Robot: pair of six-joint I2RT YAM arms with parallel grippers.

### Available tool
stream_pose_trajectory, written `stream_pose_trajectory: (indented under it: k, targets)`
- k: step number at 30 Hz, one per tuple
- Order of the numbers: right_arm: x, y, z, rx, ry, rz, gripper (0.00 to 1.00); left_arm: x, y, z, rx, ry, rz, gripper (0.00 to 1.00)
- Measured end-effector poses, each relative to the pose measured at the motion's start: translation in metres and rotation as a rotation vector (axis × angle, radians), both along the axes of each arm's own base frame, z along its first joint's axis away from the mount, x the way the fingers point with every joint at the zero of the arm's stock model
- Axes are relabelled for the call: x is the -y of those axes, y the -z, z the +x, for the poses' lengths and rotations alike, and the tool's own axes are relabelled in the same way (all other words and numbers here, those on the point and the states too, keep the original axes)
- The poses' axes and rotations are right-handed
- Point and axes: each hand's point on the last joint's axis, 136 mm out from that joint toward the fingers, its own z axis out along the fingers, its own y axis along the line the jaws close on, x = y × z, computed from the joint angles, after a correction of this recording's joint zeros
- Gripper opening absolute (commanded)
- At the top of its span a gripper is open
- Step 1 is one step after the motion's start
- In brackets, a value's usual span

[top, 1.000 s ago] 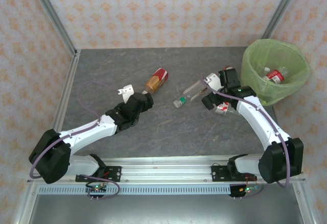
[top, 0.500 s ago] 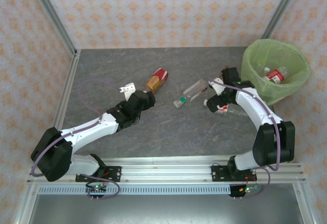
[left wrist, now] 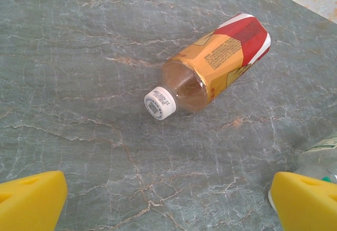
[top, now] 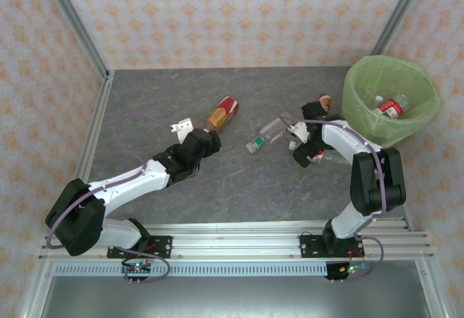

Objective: Put the plastic bottles in the bin

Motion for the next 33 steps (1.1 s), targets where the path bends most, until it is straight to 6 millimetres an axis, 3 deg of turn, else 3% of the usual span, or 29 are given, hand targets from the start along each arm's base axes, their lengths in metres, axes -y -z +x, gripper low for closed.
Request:
stream_pose_trajectory:
  k: [9,17,23,25,28,33]
  targets:
    - [0.012,0.027,-0.003,-0.101,0.011,-0.051,0.97,-0.008,-0.011,-0.003,0.027,-0.021,0.007,1.00]
    - [0.009,0.028,-0.014,-0.148,0.063,-0.025,0.89,-0.012,-0.007,-0.006,0.021,-0.029,0.020,1.00]
    - [0.010,0.028,-0.018,-0.154,0.117,-0.021,0.89,-0.012,-0.007,-0.006,0.021,-0.029,0.021,1.00]
    - [0.010,0.028,-0.018,-0.152,0.141,-0.017,0.84,-0.012,-0.007,-0.006,0.021,-0.029,0.021,1.00]
    - [0.009,0.028,-0.020,-0.156,0.171,-0.007,0.84,-0.012,-0.005,-0.006,0.018,-0.029,0.023,1.00]
    - [0.008,0.032,-0.026,-0.183,0.201,-0.004,0.93,-0.012,-0.003,-0.006,0.012,-0.029,0.028,1.00]
